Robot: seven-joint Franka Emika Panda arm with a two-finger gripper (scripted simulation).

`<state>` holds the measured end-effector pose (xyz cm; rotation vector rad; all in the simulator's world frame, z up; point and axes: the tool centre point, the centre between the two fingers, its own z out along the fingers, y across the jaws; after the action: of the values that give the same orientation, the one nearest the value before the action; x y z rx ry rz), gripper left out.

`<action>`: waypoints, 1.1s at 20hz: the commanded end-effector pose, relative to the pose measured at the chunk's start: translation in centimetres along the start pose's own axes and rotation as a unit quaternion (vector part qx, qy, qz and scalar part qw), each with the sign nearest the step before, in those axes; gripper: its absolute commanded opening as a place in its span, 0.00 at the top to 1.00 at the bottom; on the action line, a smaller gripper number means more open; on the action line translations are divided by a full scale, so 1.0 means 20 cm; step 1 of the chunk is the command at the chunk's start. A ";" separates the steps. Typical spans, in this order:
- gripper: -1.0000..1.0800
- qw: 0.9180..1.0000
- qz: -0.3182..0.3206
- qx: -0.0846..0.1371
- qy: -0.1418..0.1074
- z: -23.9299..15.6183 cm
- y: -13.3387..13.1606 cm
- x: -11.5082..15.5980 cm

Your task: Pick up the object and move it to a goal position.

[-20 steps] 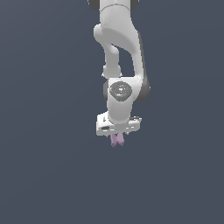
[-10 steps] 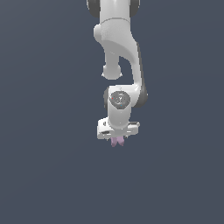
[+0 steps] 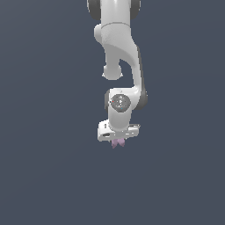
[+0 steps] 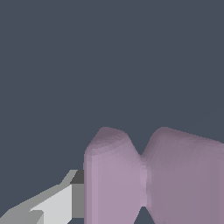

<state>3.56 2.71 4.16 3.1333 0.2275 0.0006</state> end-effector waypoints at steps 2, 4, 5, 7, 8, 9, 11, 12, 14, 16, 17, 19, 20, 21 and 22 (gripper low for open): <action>1.00 1.000 0.000 0.000 0.000 0.00 0.00 0.00; 1.00 1.000 0.000 0.000 0.000 0.00 0.00 0.00; 1.00 1.000 0.000 0.000 0.000 0.00 0.00 0.00; 1.00 1.000 0.000 0.000 0.000 0.00 0.00 0.00; 1.00 1.000 0.000 0.000 0.000 -0.01 0.00 0.00; 1.00 1.000 0.000 0.000 0.000 -0.01 0.00 0.00; 1.00 1.000 0.000 0.000 0.000 -0.04 0.01 0.00; 1.00 1.000 0.000 0.000 0.000 -0.06 0.02 0.00; 1.00 1.000 0.000 0.000 0.000 -0.11 0.03 0.01; 1.00 1.000 0.000 0.000 0.000 -0.17 0.04 0.01; 1.00 1.000 0.000 0.000 0.000 -0.21 0.05 0.01; 1.00 1.000 0.000 0.000 0.000 -0.29 0.07 0.01; 1.00 1.000 0.000 0.000 0.000 -0.33 0.09 0.02; 1.00 1.000 0.000 0.000 0.000 -0.38 0.10 0.02; 1.00 1.000 0.000 0.000 0.000 -0.43 0.11 0.02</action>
<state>4.14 0.94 11.22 3.1334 0.2279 -0.0004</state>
